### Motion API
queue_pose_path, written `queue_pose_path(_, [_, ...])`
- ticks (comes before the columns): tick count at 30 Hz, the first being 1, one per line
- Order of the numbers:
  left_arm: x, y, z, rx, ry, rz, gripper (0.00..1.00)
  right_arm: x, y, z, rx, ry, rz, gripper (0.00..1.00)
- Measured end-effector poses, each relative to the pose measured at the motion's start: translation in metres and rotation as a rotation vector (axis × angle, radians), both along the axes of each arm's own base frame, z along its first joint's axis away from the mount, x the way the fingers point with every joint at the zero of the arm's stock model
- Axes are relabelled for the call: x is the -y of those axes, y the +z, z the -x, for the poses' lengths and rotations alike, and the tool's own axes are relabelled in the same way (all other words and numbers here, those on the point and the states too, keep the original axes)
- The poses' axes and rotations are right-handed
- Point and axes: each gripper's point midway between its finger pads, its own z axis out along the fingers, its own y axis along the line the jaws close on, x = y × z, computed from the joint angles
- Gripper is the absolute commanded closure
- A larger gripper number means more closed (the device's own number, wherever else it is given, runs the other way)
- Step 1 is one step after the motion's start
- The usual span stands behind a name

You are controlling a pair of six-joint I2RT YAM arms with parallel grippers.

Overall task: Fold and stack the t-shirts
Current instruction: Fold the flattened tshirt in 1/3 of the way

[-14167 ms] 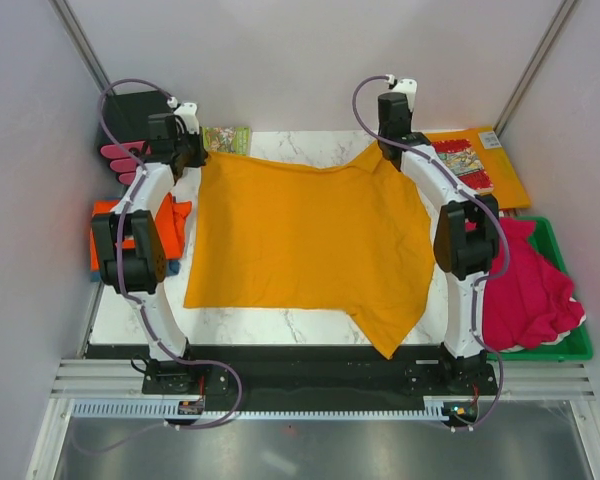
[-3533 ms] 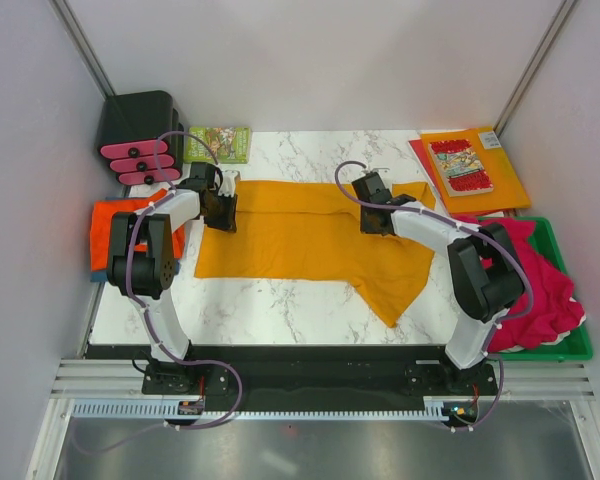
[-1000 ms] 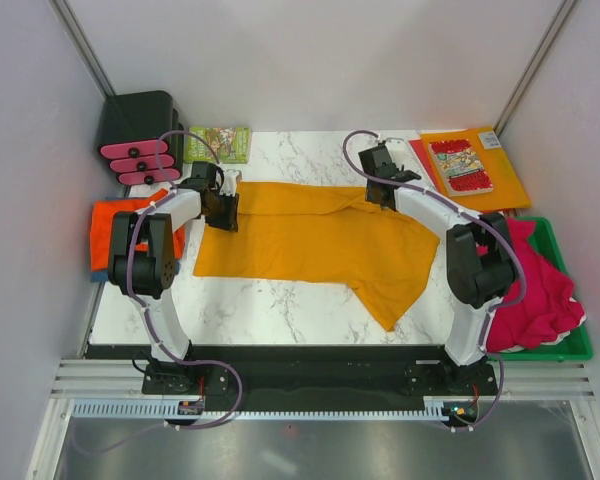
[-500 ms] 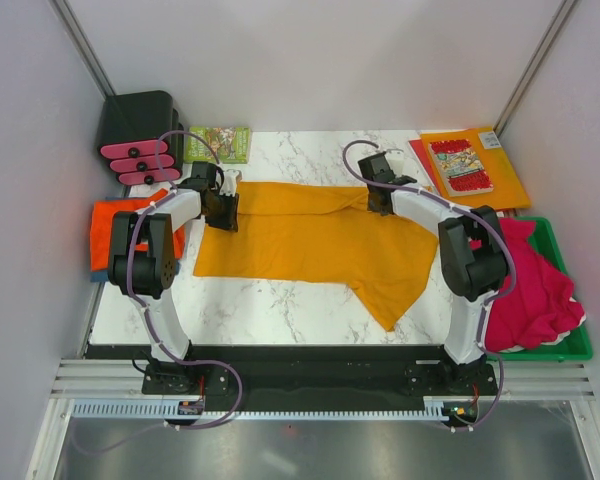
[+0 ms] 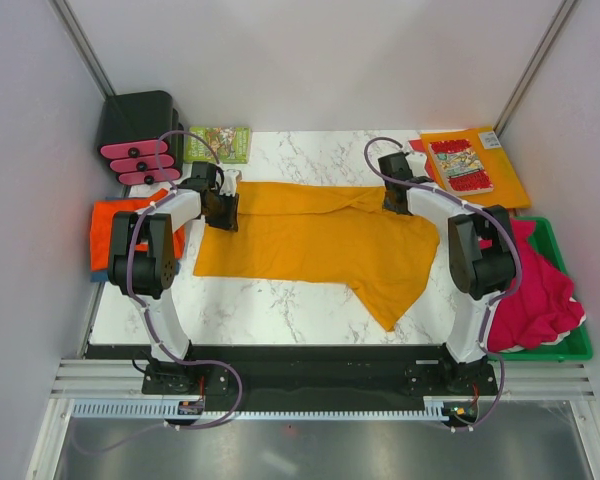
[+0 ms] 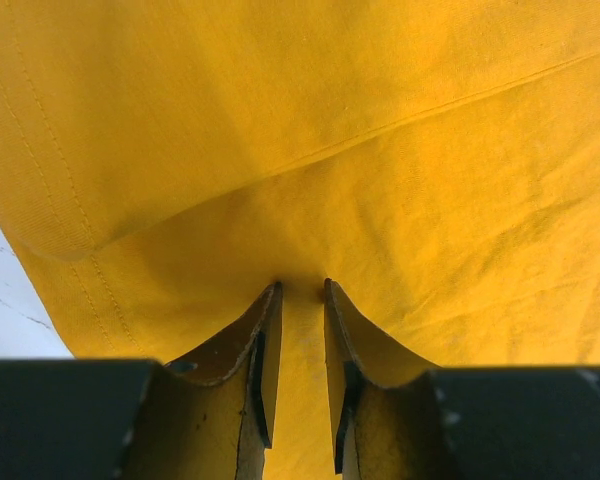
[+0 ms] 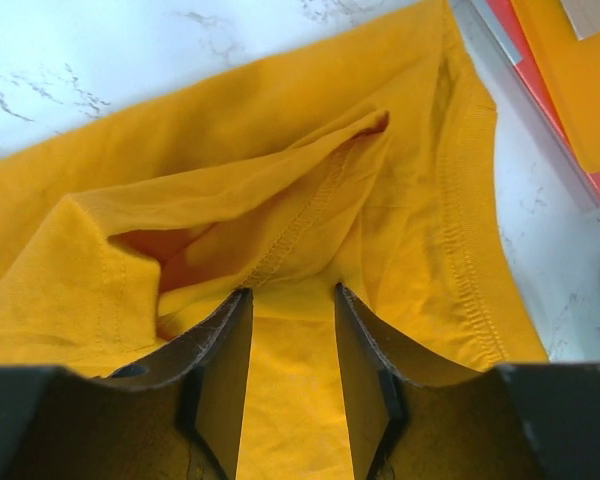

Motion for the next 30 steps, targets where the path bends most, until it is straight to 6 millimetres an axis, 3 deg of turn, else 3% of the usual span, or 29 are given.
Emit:
queue_pose_path(8, [0.001, 0.0, -0.001, 0.004, -0.001, 0.001, 0.7, -0.007, 0.002, -0.005, 0.024, 0.015, -0.022, 0.71])
queue_pose_path(9, [0.001, 0.0, -0.001, 0.005, -0.001, 0.0, 0.7, -0.008, 0.003, -0.006, 0.027, 0.015, -0.023, 0.8])
queue_pose_path(15, [0.001, 0.0, -0.001, 0.006, -0.002, 0.001, 0.7, -0.009, 0.004, -0.009, 0.043, 0.015, -0.027, 1.0])
queue_pose_path(24, [0.001, 0.0, -0.001, 0.008, -0.002, 0.001, 0.7, -0.006, 0.003, 0.0, 0.053, 0.013, -0.032, 1.0])
queue_pose_path(30, [0.001, 0.0, -0.001, 0.009, -0.002, 0.0, 0.7, -0.006, 0.025, 0.017, 0.099, 0.026, -0.051, 1.0])
